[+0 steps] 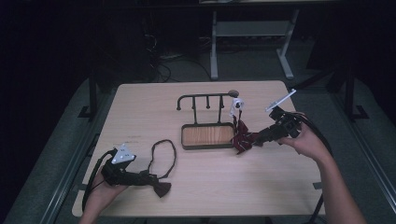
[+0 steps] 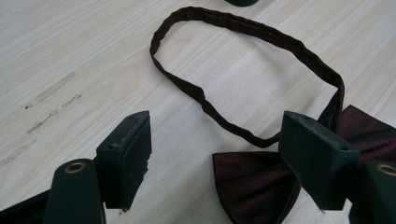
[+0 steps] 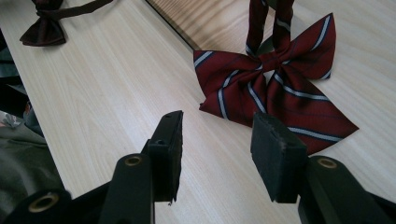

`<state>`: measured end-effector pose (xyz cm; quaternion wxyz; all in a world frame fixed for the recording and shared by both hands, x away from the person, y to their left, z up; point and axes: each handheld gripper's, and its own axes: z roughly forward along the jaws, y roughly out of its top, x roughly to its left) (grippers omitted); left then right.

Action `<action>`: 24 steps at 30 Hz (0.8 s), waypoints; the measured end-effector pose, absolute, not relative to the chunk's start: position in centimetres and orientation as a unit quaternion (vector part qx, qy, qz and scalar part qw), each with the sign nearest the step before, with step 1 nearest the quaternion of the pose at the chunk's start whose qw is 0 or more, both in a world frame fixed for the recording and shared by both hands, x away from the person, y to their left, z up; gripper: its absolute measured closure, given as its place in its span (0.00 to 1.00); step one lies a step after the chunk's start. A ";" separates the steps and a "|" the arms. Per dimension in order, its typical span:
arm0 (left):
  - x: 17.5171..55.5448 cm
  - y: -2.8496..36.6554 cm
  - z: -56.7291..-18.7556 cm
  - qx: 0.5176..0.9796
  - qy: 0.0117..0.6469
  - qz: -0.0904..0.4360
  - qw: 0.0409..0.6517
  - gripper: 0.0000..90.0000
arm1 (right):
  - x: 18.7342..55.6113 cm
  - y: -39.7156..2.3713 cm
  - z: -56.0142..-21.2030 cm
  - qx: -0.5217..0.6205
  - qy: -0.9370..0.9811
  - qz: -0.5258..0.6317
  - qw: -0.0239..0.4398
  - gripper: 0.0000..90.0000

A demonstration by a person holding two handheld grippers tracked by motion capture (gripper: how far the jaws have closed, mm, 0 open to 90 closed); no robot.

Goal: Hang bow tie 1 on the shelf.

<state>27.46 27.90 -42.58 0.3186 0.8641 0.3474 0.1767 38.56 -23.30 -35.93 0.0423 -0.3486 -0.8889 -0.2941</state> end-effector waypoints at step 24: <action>27.5 27.8 -42.7 0.864 0.348 0.174 0.318 0.29 | 36.0 -24.2 -38.0 -0.351 -0.885 -0.302 0.044 0.55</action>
